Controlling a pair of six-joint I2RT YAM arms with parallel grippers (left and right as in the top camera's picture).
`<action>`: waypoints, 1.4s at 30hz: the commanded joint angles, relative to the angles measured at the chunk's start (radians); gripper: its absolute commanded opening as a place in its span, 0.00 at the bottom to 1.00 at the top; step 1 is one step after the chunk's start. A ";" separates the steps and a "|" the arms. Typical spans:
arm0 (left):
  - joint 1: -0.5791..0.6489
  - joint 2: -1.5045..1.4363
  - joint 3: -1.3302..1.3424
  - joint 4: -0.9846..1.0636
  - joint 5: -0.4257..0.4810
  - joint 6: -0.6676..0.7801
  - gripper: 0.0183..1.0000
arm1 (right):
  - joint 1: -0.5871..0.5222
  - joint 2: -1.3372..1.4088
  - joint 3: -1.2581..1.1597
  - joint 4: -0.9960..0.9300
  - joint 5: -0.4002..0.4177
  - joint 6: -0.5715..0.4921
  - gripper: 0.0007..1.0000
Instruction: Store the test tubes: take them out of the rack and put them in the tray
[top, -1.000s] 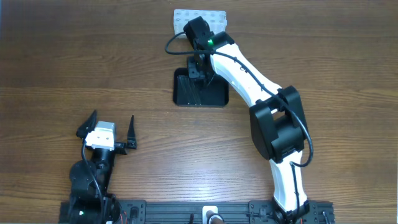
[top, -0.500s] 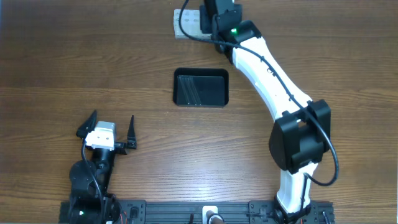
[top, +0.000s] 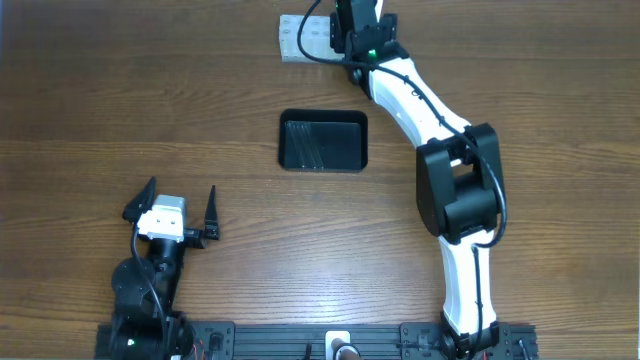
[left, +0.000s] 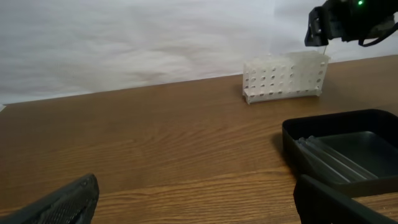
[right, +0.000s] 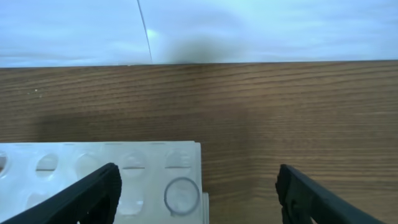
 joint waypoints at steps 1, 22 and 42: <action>0.006 -0.009 -0.005 -0.003 0.013 0.008 1.00 | -0.005 0.025 0.004 0.026 0.016 -0.005 0.73; 0.006 -0.009 -0.005 -0.003 0.013 0.008 1.00 | -0.003 0.056 0.004 0.068 0.013 -0.005 0.33; 0.006 -0.009 -0.005 -0.003 0.013 0.007 1.00 | 0.007 0.035 0.009 0.122 0.013 -0.014 0.12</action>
